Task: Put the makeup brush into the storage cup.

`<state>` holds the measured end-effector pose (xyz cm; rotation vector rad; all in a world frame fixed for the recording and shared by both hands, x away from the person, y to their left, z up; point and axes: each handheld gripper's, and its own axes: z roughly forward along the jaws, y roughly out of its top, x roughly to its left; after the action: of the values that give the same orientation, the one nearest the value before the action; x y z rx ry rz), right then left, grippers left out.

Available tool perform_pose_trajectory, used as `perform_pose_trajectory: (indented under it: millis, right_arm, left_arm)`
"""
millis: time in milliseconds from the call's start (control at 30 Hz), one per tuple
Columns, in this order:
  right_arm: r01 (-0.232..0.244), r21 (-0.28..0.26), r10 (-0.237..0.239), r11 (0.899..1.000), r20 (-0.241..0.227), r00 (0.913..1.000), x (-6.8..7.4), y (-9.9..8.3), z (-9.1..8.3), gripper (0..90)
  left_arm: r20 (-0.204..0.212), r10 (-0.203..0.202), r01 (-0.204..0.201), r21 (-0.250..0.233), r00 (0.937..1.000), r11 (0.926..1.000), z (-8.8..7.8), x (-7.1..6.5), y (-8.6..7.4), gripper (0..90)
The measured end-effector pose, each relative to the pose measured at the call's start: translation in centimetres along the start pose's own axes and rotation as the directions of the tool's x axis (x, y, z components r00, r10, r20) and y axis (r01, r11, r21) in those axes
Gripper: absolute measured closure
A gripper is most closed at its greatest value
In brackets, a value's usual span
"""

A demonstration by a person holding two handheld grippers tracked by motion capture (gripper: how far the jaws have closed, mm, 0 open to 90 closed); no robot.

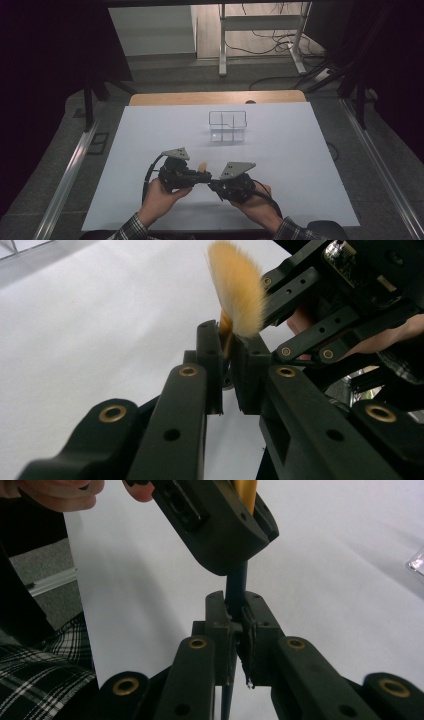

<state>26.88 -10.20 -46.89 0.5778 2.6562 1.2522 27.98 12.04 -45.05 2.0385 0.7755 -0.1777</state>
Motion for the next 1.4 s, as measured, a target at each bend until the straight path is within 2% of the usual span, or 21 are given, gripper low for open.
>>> perform_pose_trajectory:
  millis: [67,100,133,167,233,267,300,333,367,400,433,533,567,700,800,833,933,1000,1233,1400]
  right_arm:
    - [0.005,-0.009,-0.005,1.0,0.007,1.0,0.0,0.0,-0.2,84.1]
    - [-0.004,-0.013,0.004,1.0,0.0,1.0,-0.1,0.0,-0.3,84.1]
    - [-0.004,-0.013,0.004,1.0,0.0,1.0,-0.1,0.0,-0.3,84.1]
    - [-0.004,-0.011,0.004,1.0,-0.001,1.0,-0.1,0.1,-0.4,84.1]
    - [-0.006,-0.008,0.006,1.0,-0.005,1.0,-0.2,0.0,-0.5,84.1]
    - [-0.005,-0.003,0.005,1.0,-0.008,1.0,-0.3,0.0,-0.4,84.1]
    - [-0.005,-0.003,0.005,1.0,-0.008,1.0,-0.3,0.0,-0.4,84.1]
    - [-0.001,0.006,0.001,1.0,-0.009,1.0,-0.3,0.0,-0.4,84.1]
    - [0.0,0.008,0.0,1.0,-0.006,1.0,-0.3,0.0,-0.5,84.1]
    - [0.0,0.008,0.0,1.0,-0.006,1.0,-0.3,0.0,-0.5,84.1]
    - [-0.002,0.007,0.002,1.0,-0.001,1.0,-0.4,0.0,-0.6,84.1]
    - [-0.013,0.008,0.013,1.0,0.001,0.9999,-0.6,0.0,-0.8,84.1]
    - [-0.019,0.003,0.019,1.0,0.003,0.9998,-0.8,0.0,-0.9,84.1]
    - [-0.018,-0.002,0.018,1.0,0.009,0.9998,-1.0,0.0,-1.2,84.1]
    - [-0.019,-0.015,0.019,1.0,0.012,0.9997,-1.0,-0.1,-1.4,84.0]
    - [-0.022,-0.021,0.022,1.0,0.01,0.9997,-1.0,-0.1,-1.6,84.0]
    - [-0.015,-0.025,0.016,1.0,0.012,0.9998,-0.9,-0.1,-1.6,84.0]
    - [-0.014,-0.025,0.015,1.0,0.015,0.9998,-0.9,-0.1,-1.7,84.0]
    - [-0.023,-0.037,0.024,0.999,0.022,0.9995,-1.3,-0.1,-2.1,84.0]
    - [-0.039,-0.048,0.04,0.998,0.028,0.9988,-1.8,-0.1,-2.6,83.9]
  left_arm:
    - [-0.005,0.005,-0.005,-0.011,1.0,0.9999,0.0,0.0,0.0,81.3]
    - [-0.035,0.025,-0.025,-0.013,0.9991,0.9996,-0.1,-0.1,0.1,69.5]
    - [-0.035,0.025,-0.025,-0.013,0.9991,0.9996,-0.1,-0.1,0.1,64.2]
    - [-0.051,0.034,-0.035,-0.015,0.9981,0.9993,-0.1,-0.1,0.1,64.2]
    - [-0.075,0.044,-0.046,-0.019,0.9962,0.9988,-0.1,-0.2,0.1,52.6]
    - [-0.087,0.055,-0.056,-0.017,0.9947,0.9983,-0.2,-0.3,0.1,43.6]
    - [-0.107,0.068,-0.07,-0.017,0.992,0.9974,-0.2,-0.4,0.1,43.6]
    - [-0.131,0.09,-0.091,0.0,0.9872,0.9959,-0.2,-0.4,0.0,34.3]
    - [-0.131,0.09,-0.091,0.0,0.9872,0.9959,-0.2,-0.4,0.0,30.8]
    - [-0.147,0.106,-0.106,0.013,0.9834,0.9943,-0.2,-0.4,0.0,30.8]
    - [-0.167,0.118,-0.116,0.019,0.9789,0.993,-0.1,-0.5,-0.1,25.7]
    - [-0.188,0.125,-0.121,0.035,0.9742,0.9921,-0.2,-0.4,-0.4,21.5]
    - [-0.196,0.126,-0.121,0.037,0.9725,0.992,-0.2,-0.3,-0.4,16.8]
    - [-0.236,0.143,-0.135,0.052,0.9611,0.9896,-0.4,-0.3,-0.7,11.4]
    - [-0.251,0.15,-0.141,0.055,0.9564,0.9885,-0.5,-0.2,-1.0,8.3]
    - [-0.266,0.151,-0.138,0.064,0.9522,0.9883,-0.6,-0.2,-1.2,6.5]
    - [-0.273,0.151,-0.137,0.069,0.9501,0.9882,-0.8,-0.1,-1.4,4.8]
    - [-0.274,0.143,-0.13,0.067,0.9509,0.9893,-0.9,0.0,-1.7,3.8]
    - [-0.293,0.124,-0.115,0.046,0.9482,0.9923,-1.7,0.4,-2.6,1.9]
    - [-0.317,0.112,-0.106,0.037,0.9418,0.9937,-2.3,0.8,-3.3,0.6]
